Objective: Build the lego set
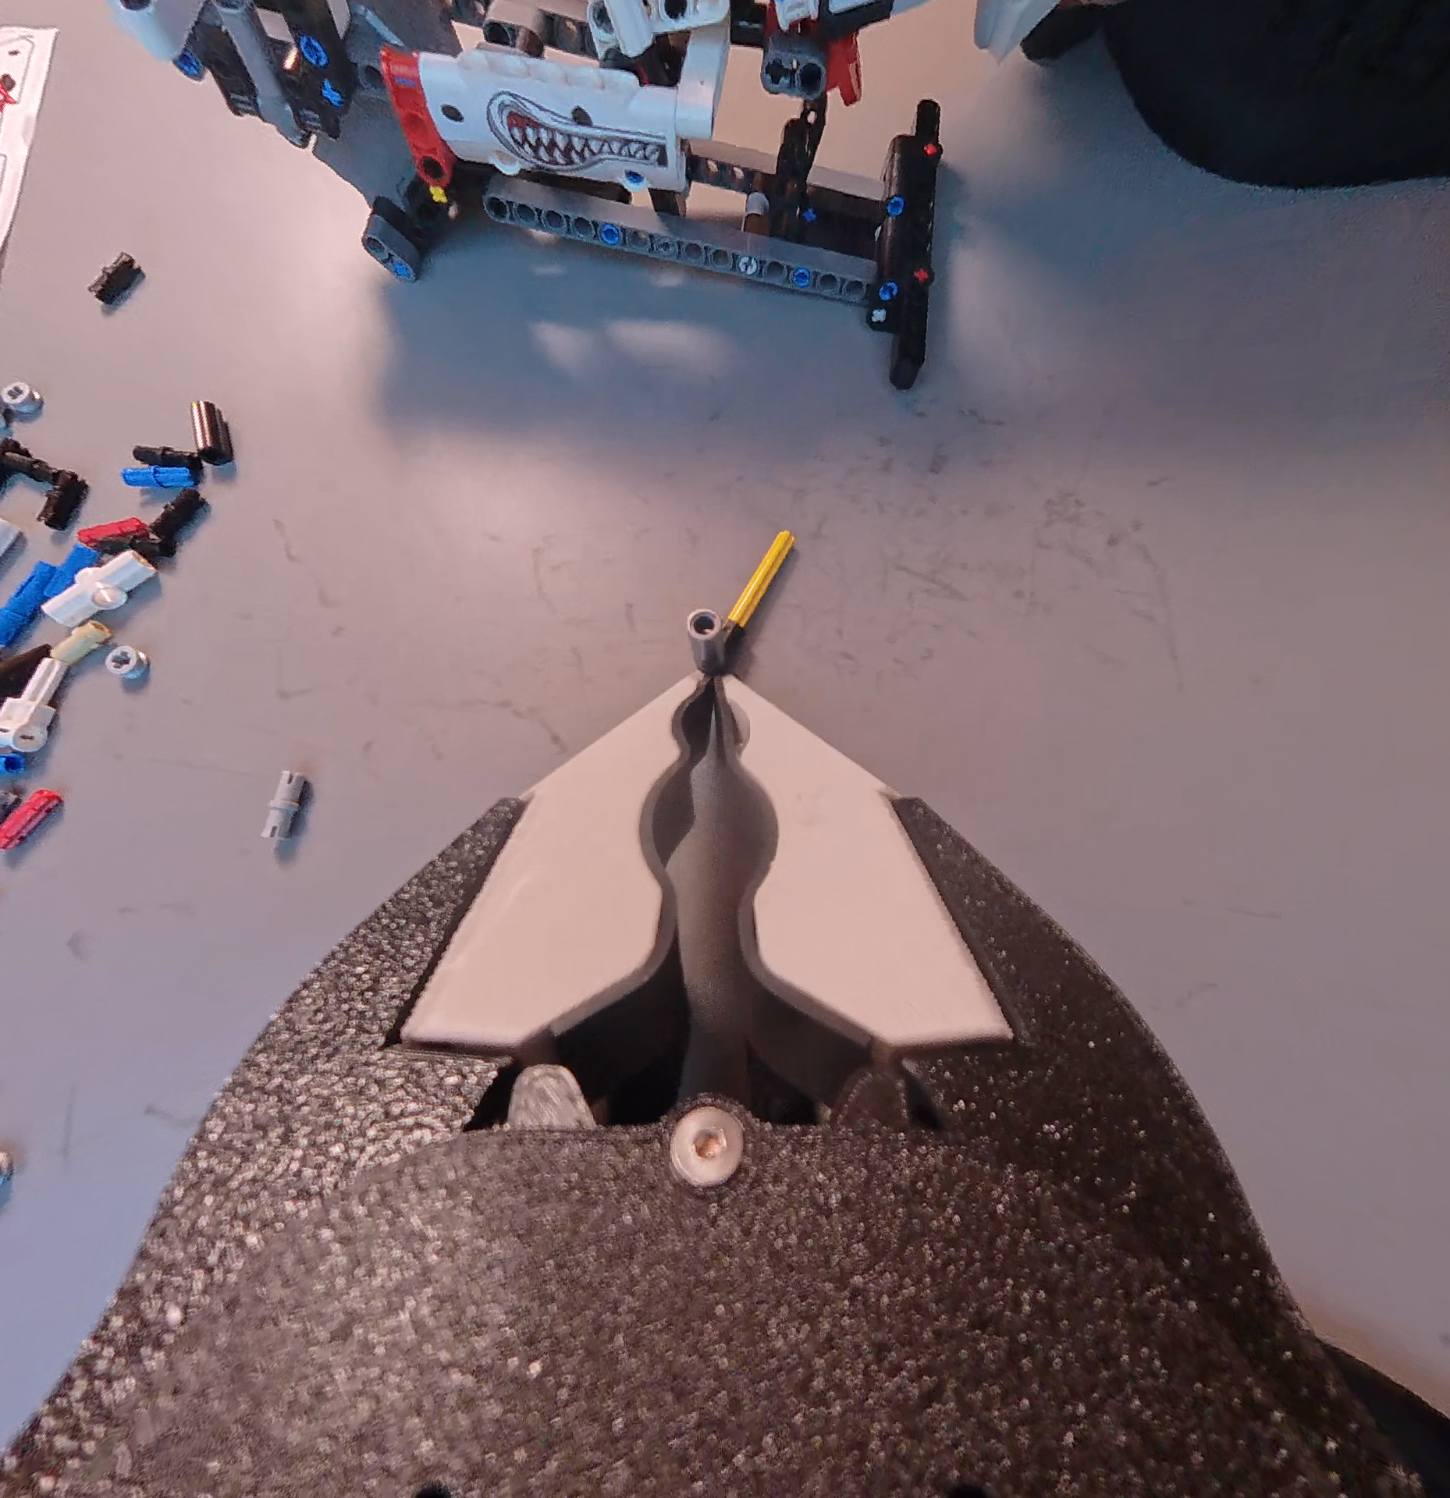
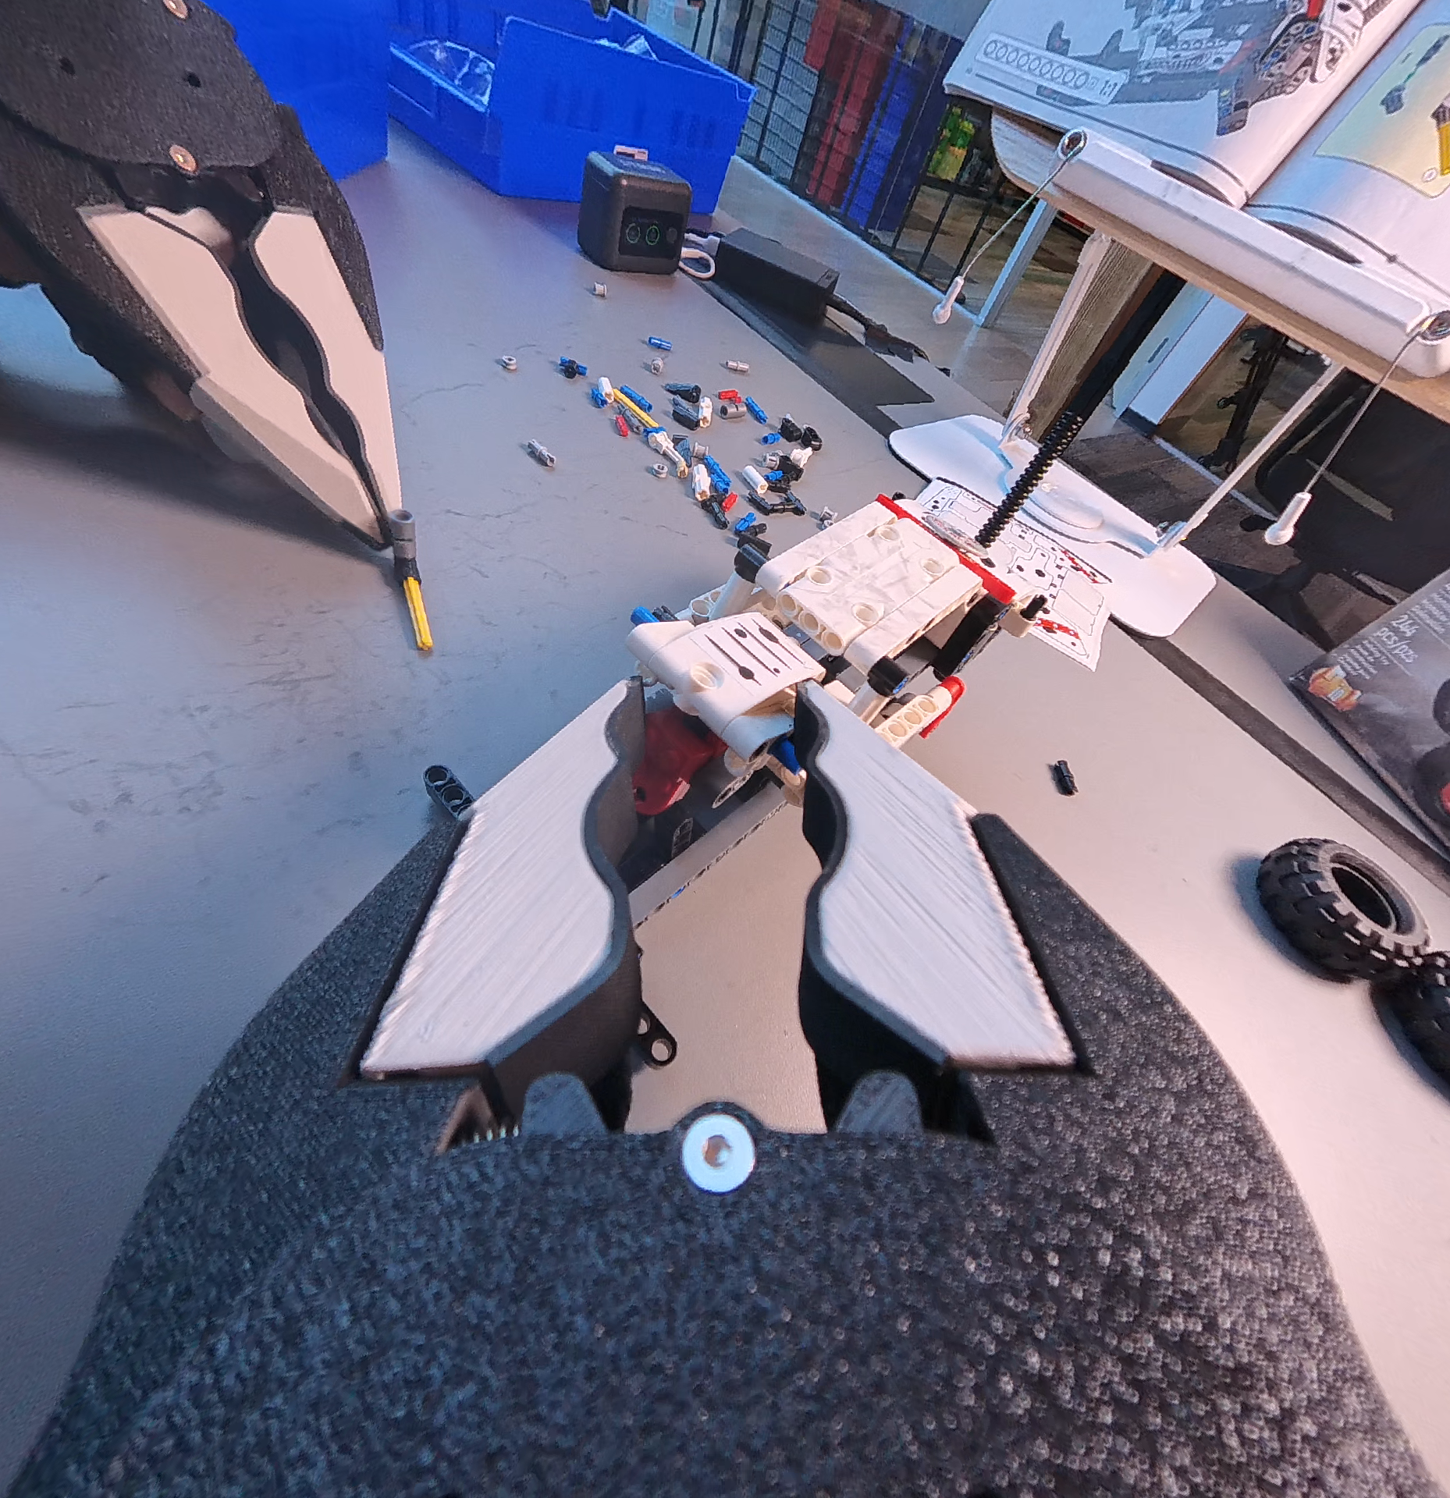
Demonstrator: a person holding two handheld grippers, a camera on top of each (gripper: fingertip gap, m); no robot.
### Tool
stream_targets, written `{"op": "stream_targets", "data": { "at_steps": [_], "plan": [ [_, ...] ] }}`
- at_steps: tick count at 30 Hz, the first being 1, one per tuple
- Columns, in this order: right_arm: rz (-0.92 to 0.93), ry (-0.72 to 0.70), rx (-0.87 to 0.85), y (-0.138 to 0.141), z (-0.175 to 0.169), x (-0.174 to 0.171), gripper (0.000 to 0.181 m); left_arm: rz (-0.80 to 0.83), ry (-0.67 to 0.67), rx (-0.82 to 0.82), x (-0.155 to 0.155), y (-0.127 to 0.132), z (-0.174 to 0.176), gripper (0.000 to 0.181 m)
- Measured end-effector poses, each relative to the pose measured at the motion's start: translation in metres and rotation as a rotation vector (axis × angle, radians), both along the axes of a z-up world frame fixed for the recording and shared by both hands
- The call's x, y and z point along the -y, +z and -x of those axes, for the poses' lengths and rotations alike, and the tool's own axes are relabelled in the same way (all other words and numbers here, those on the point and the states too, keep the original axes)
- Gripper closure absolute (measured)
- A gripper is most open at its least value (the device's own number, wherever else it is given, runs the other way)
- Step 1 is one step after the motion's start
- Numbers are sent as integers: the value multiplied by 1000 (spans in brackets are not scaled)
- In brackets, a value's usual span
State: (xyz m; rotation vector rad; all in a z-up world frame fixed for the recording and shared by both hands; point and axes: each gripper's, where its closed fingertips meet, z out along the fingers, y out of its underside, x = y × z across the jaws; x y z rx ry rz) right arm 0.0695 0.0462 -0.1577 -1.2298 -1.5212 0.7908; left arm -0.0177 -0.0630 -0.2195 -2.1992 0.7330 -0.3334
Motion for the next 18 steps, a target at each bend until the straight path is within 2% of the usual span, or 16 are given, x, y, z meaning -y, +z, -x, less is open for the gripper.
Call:
{"op": "stream_targets", "data": {
  "at_steps": [5,10,18],
  "plan": [
    [-11,11,-2,0,-1,2,144,-17,50,36,-3,5,10,179],
    [-12,45,2,0,-1,8,136,-8,33,94,-2,9,7,153],
    [122,184,17,12,-8,29,128,-36,20,108,-6,14,2,149]
  ]
}}
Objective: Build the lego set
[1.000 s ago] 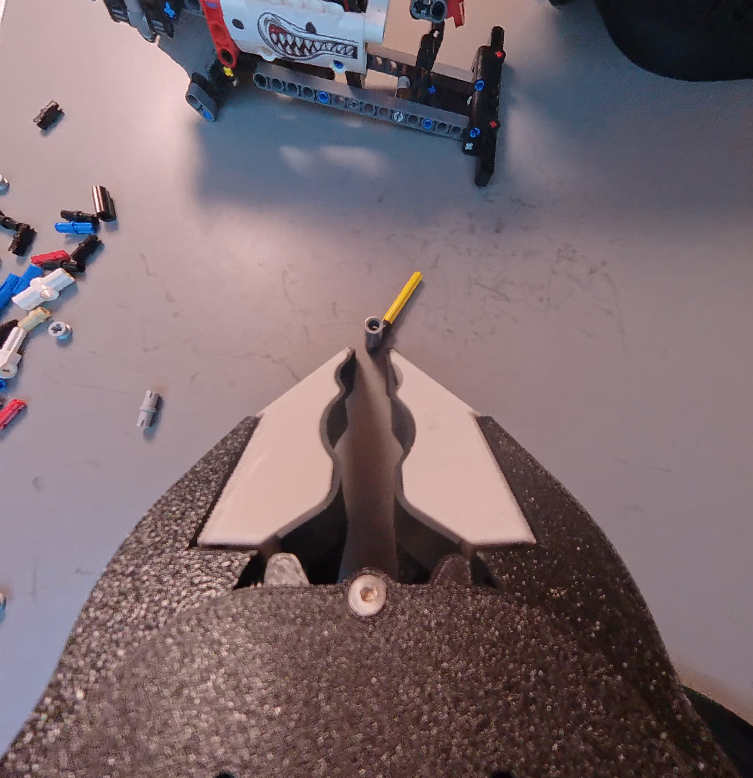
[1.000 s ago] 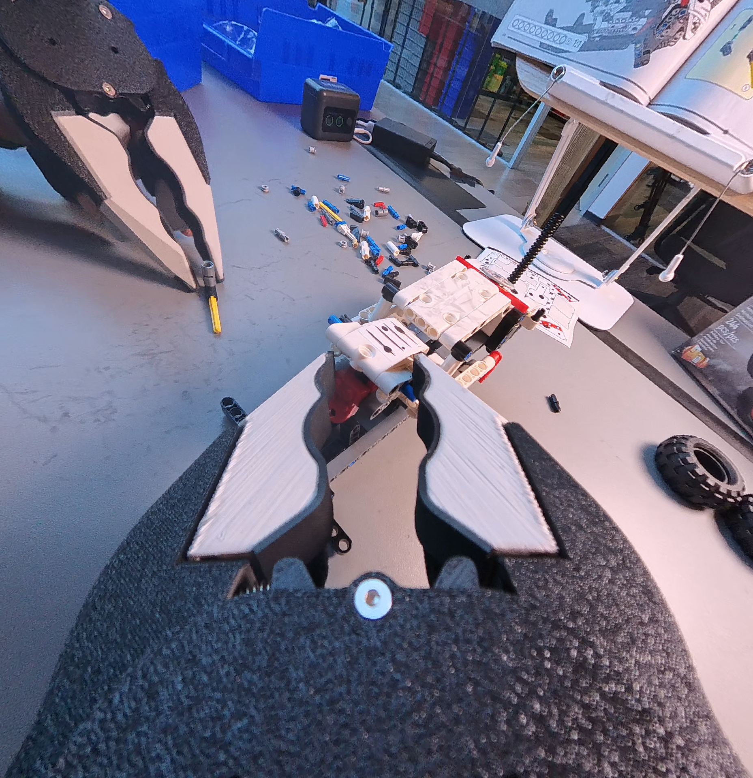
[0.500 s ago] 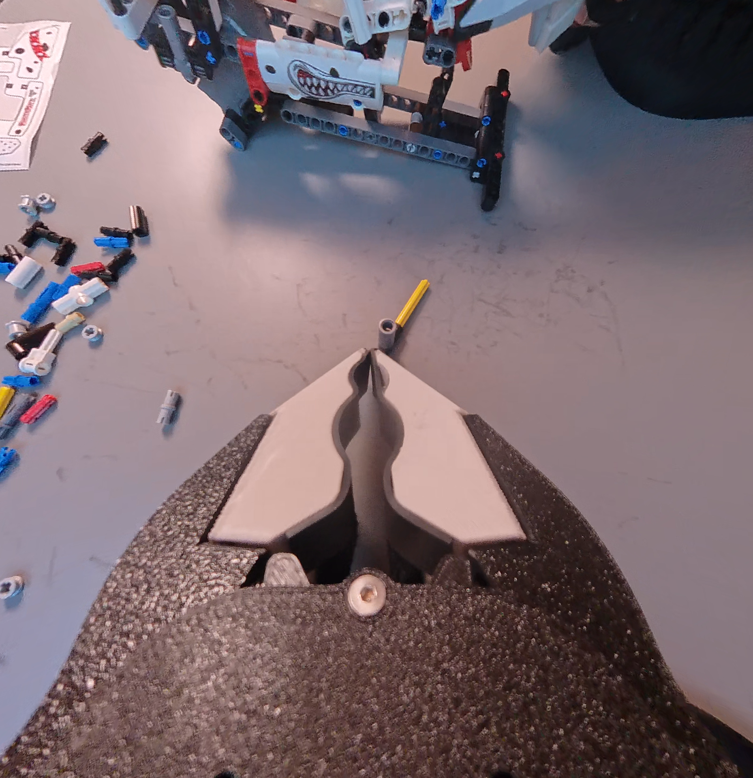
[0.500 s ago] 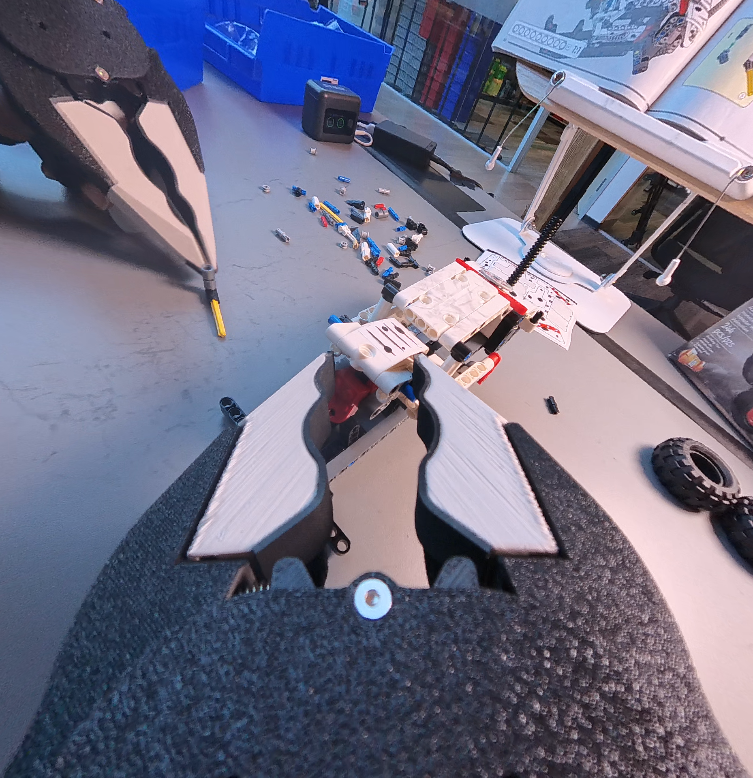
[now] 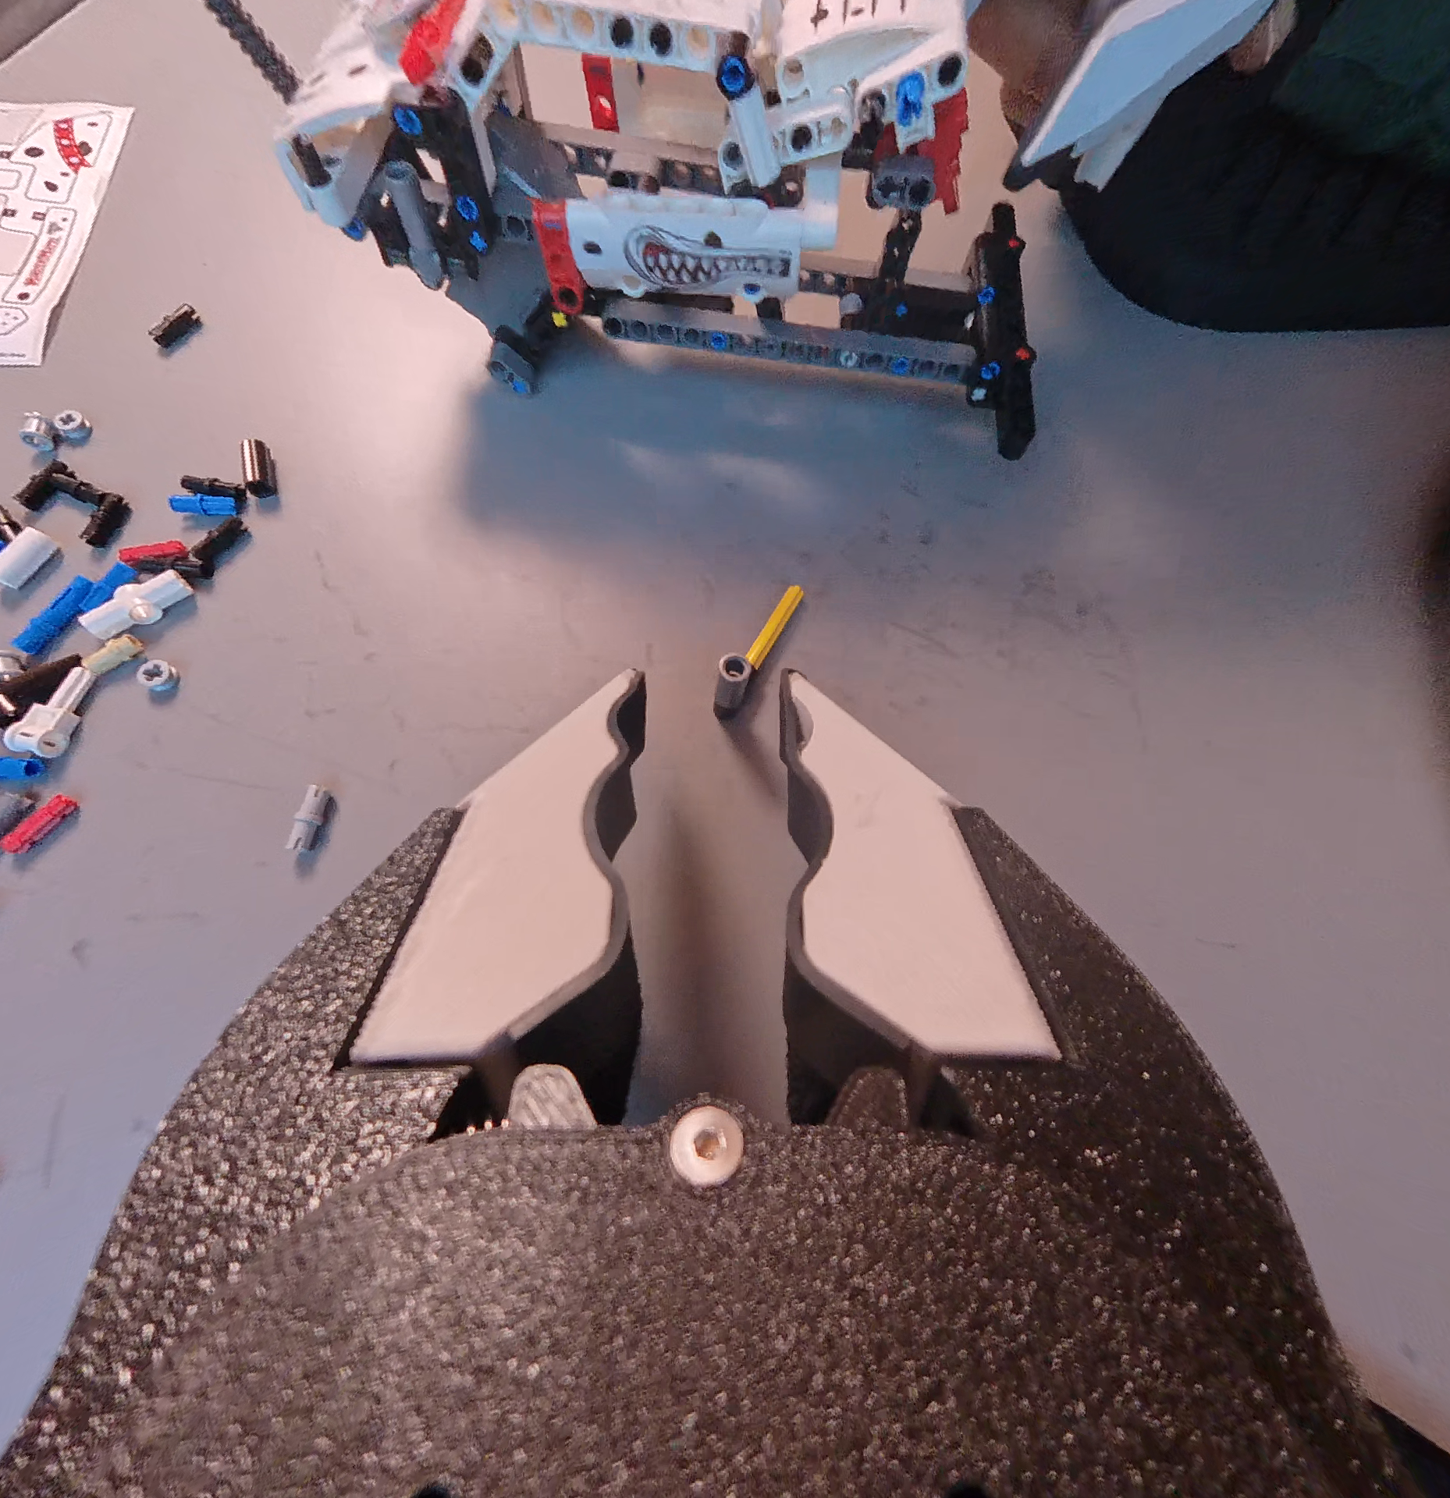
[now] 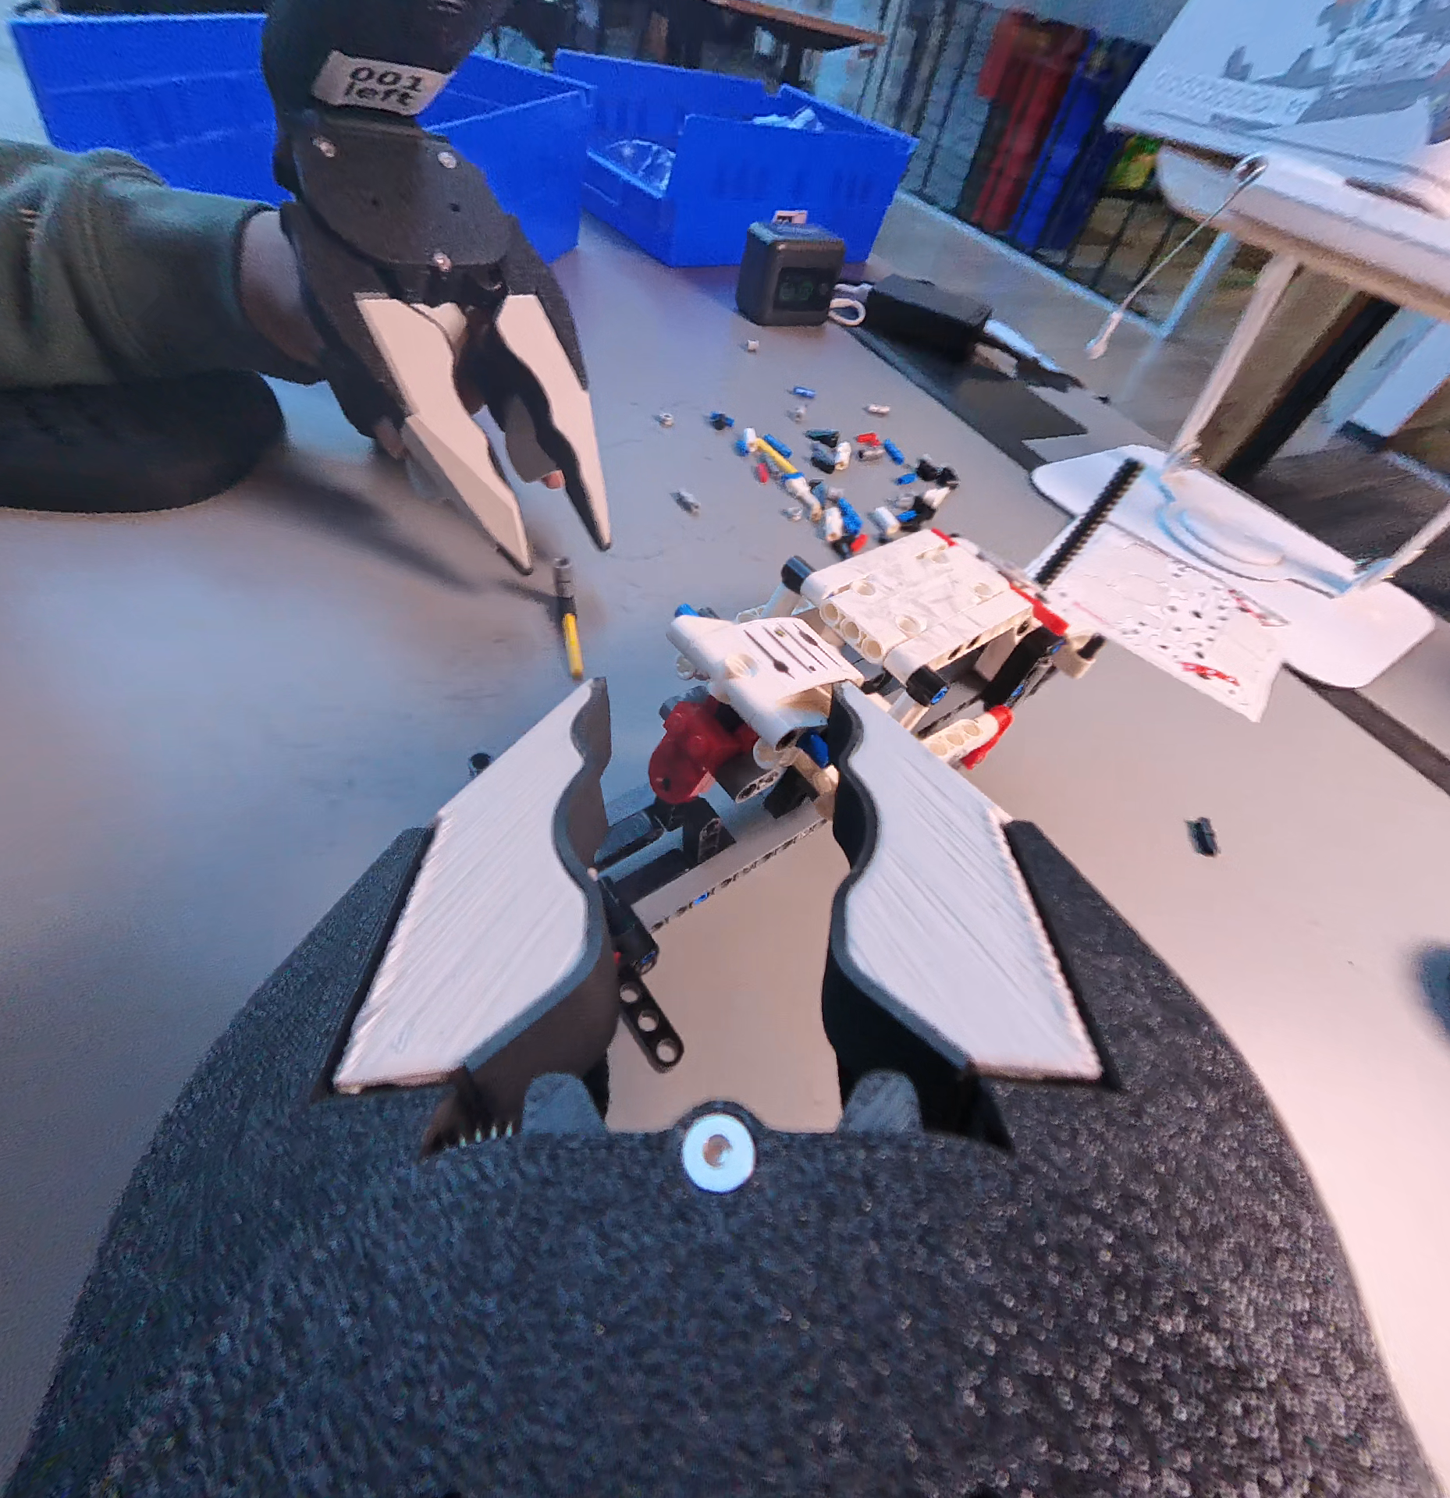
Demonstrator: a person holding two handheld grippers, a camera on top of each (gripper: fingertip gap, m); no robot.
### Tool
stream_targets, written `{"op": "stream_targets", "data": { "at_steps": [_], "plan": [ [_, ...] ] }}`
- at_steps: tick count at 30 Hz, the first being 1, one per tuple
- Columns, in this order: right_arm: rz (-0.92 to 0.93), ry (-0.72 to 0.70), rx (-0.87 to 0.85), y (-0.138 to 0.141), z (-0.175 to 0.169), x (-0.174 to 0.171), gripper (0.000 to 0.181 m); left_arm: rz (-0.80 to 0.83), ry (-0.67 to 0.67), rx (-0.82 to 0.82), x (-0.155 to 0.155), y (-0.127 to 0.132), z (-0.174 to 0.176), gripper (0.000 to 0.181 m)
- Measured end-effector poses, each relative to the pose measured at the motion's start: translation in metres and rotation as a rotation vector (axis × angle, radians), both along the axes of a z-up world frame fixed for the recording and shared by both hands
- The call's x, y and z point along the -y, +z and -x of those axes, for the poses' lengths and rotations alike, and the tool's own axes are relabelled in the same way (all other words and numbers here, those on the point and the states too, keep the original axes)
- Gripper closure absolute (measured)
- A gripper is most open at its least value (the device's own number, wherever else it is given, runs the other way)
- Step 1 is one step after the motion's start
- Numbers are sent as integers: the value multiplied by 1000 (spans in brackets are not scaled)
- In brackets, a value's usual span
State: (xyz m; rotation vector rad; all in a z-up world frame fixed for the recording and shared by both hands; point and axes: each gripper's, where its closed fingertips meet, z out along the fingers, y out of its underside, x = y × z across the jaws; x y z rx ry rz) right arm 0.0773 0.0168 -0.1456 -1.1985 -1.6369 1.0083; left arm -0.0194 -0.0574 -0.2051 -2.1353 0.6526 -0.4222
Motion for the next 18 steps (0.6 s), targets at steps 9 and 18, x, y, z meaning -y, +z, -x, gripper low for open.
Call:
{"op": "stream_targets", "data": {
  "at_steps": [9,18],
  "plan": [
    [-23,-136,123,-5,-6,-18,124,-37,67,36,-9,8,10,149],
    [10,-269,-230,119,29,-92,130,-353,332,154,-40,79,53,156]
  ]
}}
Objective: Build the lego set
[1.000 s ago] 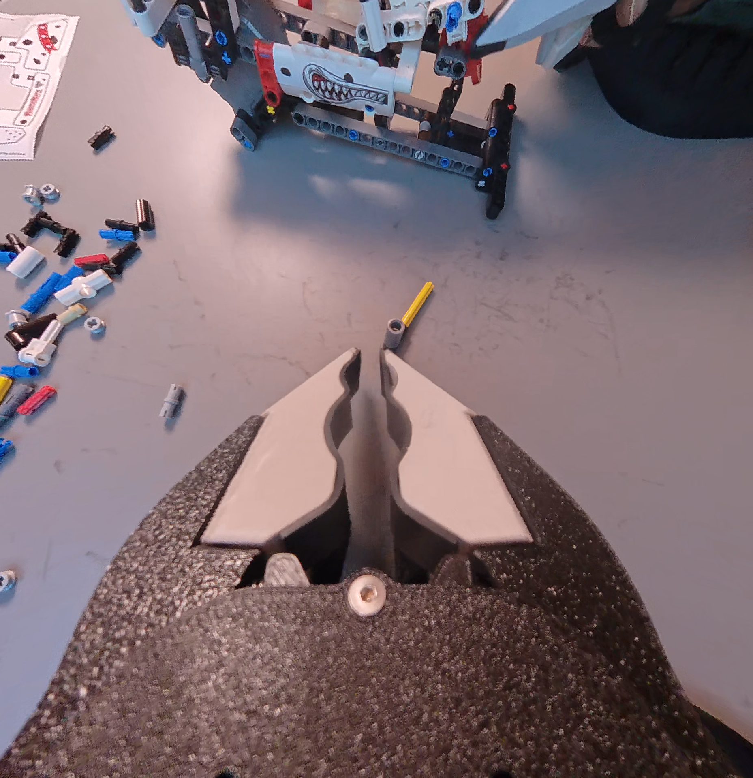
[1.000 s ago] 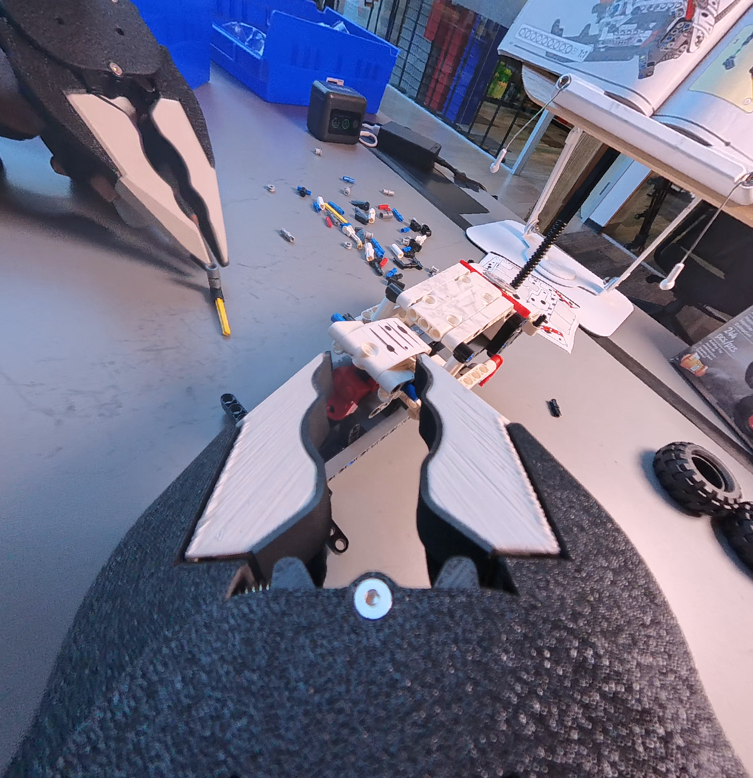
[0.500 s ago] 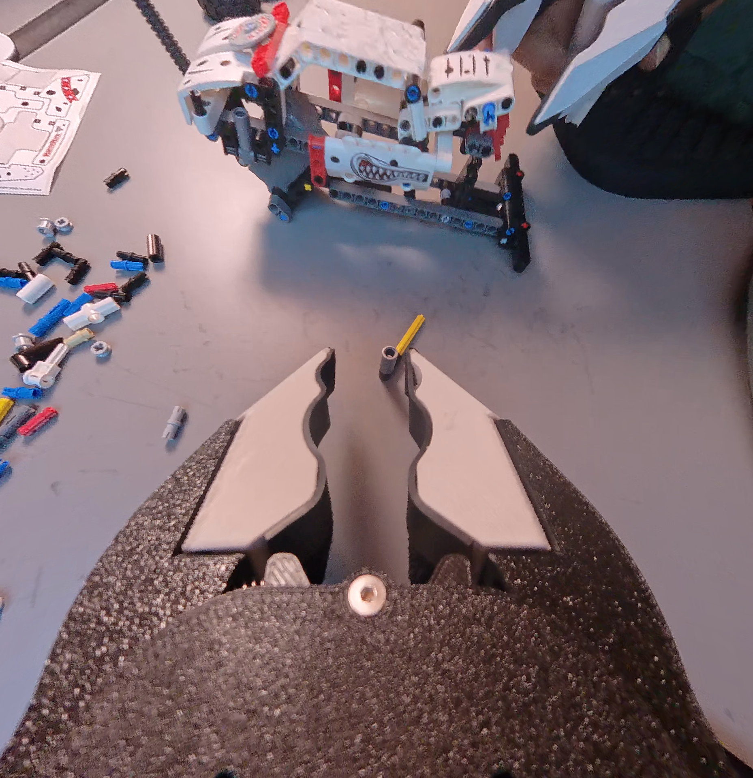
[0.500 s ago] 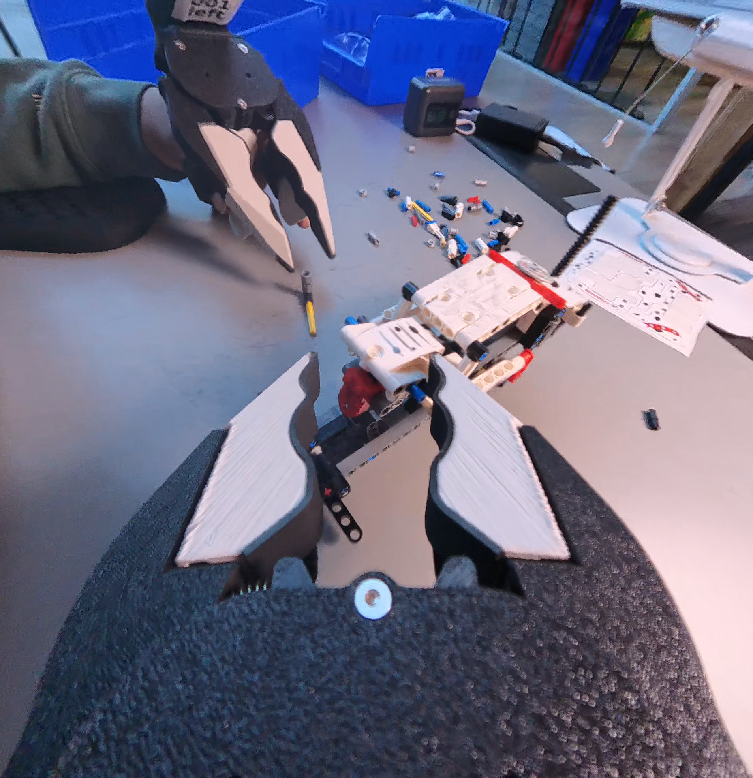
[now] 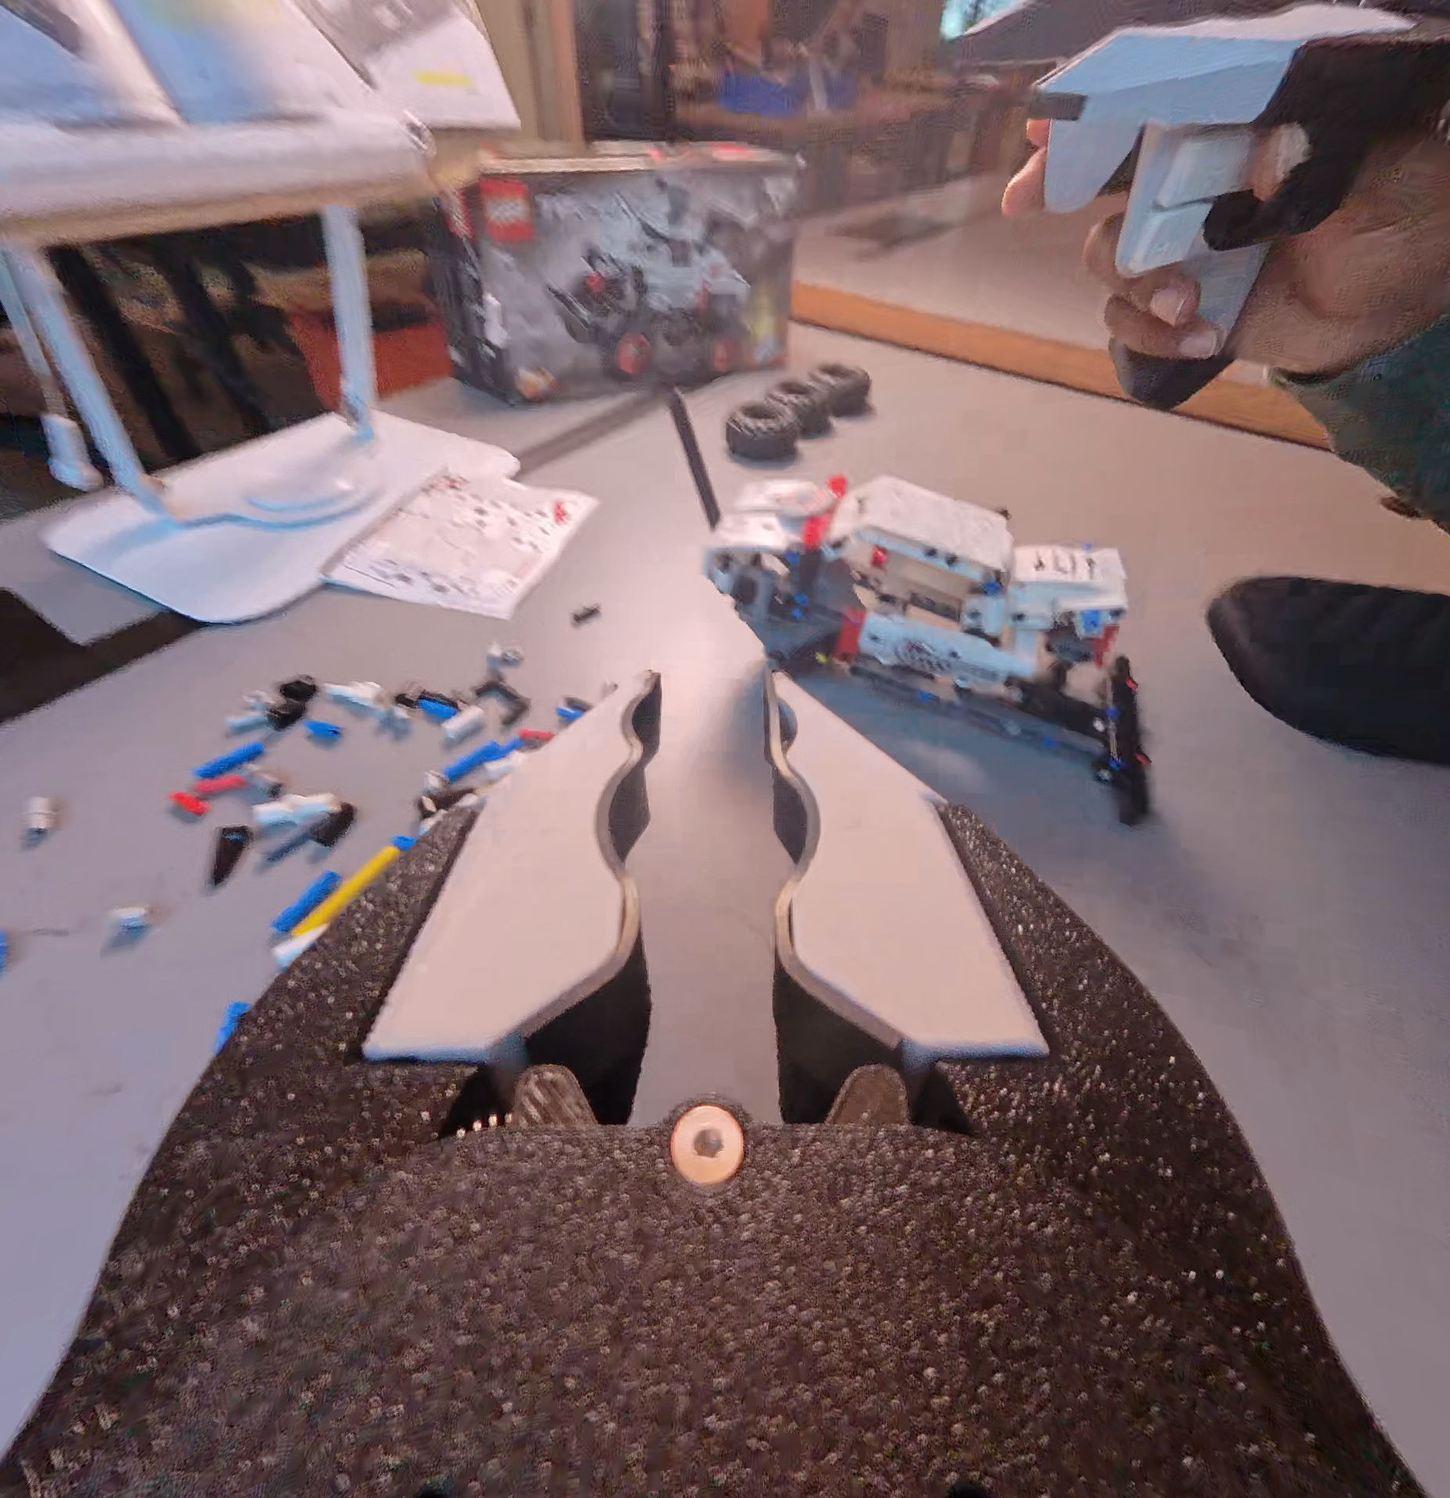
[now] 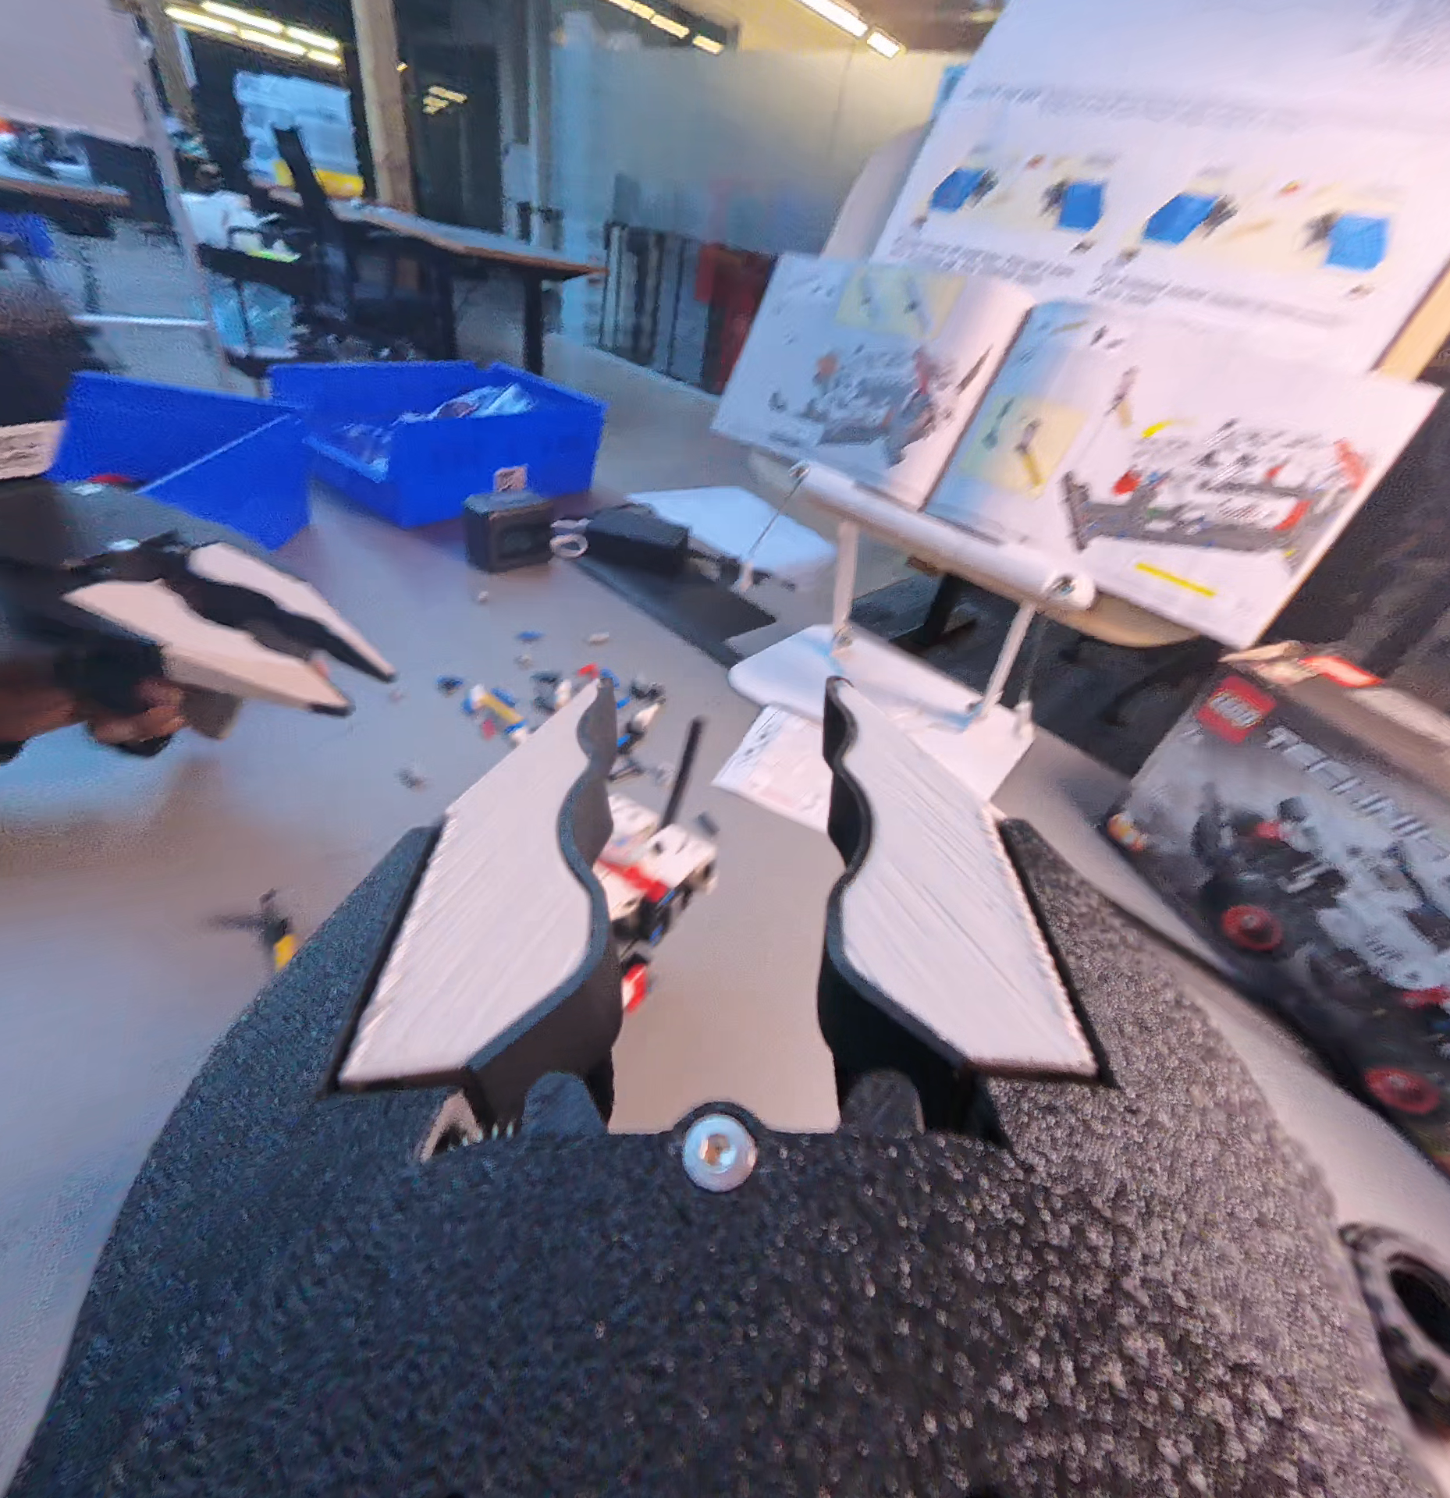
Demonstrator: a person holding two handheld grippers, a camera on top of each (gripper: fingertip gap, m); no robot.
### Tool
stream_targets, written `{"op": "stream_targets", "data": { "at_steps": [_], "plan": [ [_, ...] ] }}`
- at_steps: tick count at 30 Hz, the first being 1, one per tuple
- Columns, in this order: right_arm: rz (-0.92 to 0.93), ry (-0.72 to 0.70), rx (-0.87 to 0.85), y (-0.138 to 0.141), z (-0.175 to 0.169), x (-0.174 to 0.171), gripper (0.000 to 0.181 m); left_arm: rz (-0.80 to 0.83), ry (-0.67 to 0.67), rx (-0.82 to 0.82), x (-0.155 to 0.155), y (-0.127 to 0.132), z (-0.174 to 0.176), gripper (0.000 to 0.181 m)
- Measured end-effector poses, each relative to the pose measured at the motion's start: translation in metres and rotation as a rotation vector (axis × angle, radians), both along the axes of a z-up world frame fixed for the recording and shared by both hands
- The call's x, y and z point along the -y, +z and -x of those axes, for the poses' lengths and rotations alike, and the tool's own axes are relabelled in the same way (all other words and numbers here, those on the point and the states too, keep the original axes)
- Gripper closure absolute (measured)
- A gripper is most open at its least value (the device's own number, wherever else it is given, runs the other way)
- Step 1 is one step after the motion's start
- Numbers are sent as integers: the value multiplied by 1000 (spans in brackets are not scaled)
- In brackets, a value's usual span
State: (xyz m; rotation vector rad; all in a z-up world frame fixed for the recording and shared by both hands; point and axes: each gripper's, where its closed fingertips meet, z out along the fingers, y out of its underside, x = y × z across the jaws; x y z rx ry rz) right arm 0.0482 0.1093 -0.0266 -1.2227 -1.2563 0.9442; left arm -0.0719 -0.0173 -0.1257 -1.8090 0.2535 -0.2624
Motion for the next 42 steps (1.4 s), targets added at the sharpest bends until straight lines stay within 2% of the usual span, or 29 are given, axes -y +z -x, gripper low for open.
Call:
{"op": "stream_targets", "data": {
  "at_steps": [2,4,7,10,13,16,22,31,42],
  "plan": [
    [-35,-69,-70,27,26,-39,138,-76,107,-19,-6,22,21,156],
    [-42,-122,-137,47,55,-79,158,-133,193,-23,-10,41,39,156],
    [-49,-202,-201,64,102,-137,179,-191,295,1,-16,59,59,155],
    [-64,-272,-190,62,144,-185,181,-220,365,23,-19,58,72,155],
    [-92,-293,-140,51,176,-213,181,-188,383,15,-16,35,75,155],
    [-121,-291,-111,44,197,-222,181,-144,385,2,-11,12,79,156],
    [-98,-294,-99,39,217,-232,181,-127,361,59,-18,5,81,156],
    [-56,-332,-130,25,197,-245,181,-118,338,57,-19,2,77,156],
    [-71,-325,-141,24,196,-246,180,-101,333,40,-21,-3,75,156]
  ]
}}
